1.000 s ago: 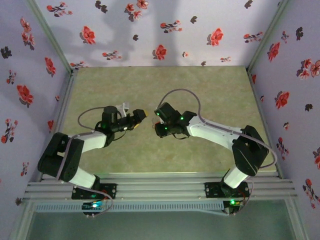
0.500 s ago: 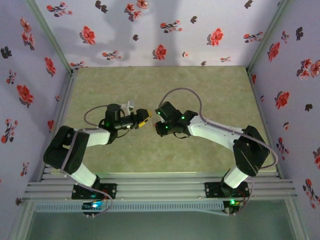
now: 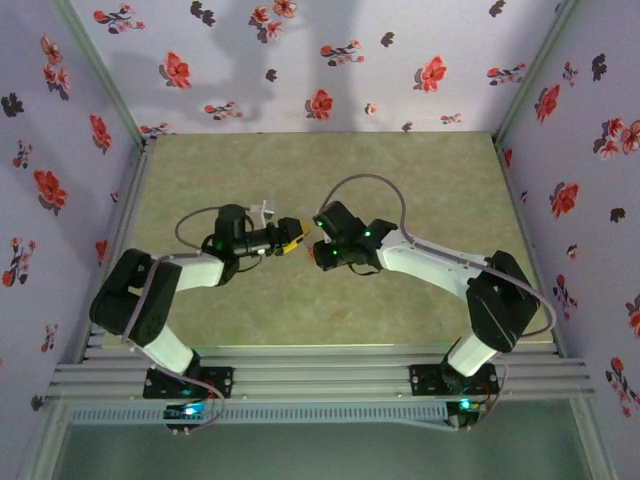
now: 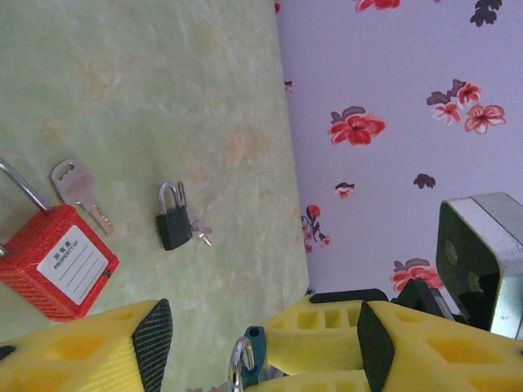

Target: Lock with the key

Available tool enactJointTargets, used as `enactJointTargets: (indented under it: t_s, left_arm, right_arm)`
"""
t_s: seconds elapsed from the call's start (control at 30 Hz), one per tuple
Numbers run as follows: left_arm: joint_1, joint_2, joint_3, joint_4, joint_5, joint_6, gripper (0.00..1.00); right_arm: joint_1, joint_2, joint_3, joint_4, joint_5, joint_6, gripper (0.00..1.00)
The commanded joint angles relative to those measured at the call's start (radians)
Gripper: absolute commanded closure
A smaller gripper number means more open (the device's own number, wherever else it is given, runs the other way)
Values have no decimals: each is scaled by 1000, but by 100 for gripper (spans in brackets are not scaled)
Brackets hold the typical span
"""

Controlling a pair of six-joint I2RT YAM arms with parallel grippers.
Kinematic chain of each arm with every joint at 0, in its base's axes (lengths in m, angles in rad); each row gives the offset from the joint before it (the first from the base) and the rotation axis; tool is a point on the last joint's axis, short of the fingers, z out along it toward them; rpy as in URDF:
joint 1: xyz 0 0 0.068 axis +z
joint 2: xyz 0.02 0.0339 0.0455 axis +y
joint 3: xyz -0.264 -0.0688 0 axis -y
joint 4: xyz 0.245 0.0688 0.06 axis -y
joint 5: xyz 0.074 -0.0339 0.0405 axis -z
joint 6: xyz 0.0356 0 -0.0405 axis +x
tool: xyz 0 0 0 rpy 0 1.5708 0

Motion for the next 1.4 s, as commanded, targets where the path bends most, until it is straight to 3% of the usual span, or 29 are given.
enactJointTargets:
  t_s: [0.0,0.73,1.37]
  left_arm:
    - [-13,14,29,-1,34,8,36]
    - [-38,35,53,-17,61,25,48]
    - [-38,38,51,9,73,13,67]
  right_arm:
    - [-14,-32,22,26,21,-2,91]
    - [-23,-22,45,67,4,11,92]
    - [-25,-11,45,74,-26,19,92]
